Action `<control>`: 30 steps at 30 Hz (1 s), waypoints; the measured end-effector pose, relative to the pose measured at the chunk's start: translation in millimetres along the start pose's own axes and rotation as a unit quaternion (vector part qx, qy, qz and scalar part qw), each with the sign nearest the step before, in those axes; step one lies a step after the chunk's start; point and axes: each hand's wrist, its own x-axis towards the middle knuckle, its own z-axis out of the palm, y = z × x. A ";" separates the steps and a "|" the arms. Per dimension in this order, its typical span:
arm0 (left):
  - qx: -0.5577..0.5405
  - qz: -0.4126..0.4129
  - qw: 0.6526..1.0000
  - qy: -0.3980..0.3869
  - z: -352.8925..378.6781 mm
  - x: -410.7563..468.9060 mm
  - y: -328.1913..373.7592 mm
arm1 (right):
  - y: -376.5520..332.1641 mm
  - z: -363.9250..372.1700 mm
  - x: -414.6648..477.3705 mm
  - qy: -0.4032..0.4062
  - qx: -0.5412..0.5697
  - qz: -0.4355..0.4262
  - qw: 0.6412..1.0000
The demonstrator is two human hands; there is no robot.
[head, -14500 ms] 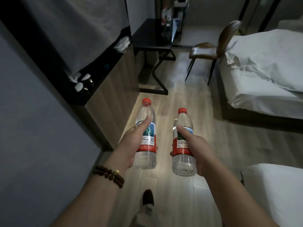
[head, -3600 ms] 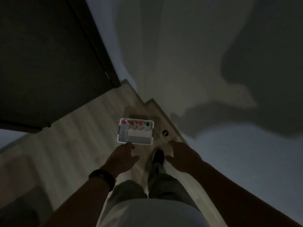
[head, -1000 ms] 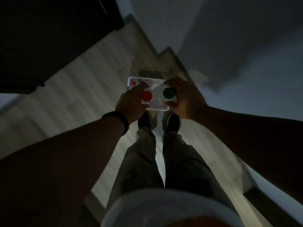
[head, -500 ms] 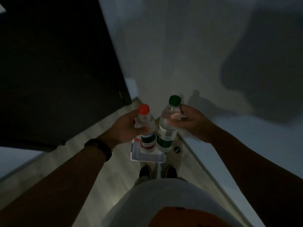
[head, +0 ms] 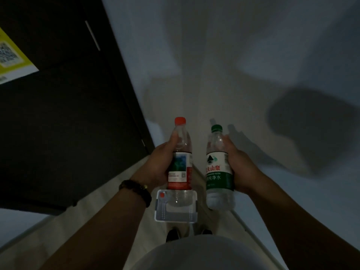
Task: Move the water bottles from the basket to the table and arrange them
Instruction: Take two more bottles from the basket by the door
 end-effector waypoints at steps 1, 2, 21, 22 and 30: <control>0.003 -0.018 1.000 0.015 4.4 0.8 -0.3 | 0.9 -4.6 -1.3 -0.002 0.005 0.013 1.000; 0.007 -0.038 0.999 0.029 8.0 0.5 0.7 | 1.9 -8.7 -3.6 -0.003 0.009 0.025 1.000; -0.044 -0.207 0.975 -0.066 40.7 4.7 -5.5 | 5.5 -48.9 -39.7 -0.040 0.083 0.087 0.992; -0.031 -0.205 0.976 -0.072 40.2 6.5 -3.3 | 6.7 -46.3 -41.3 -0.035 0.091 0.087 0.991; 0.095 -0.168 0.976 -0.099 28.0 28.7 5.4 | 31.1 -22.1 -58.3 0.054 0.166 0.071 0.982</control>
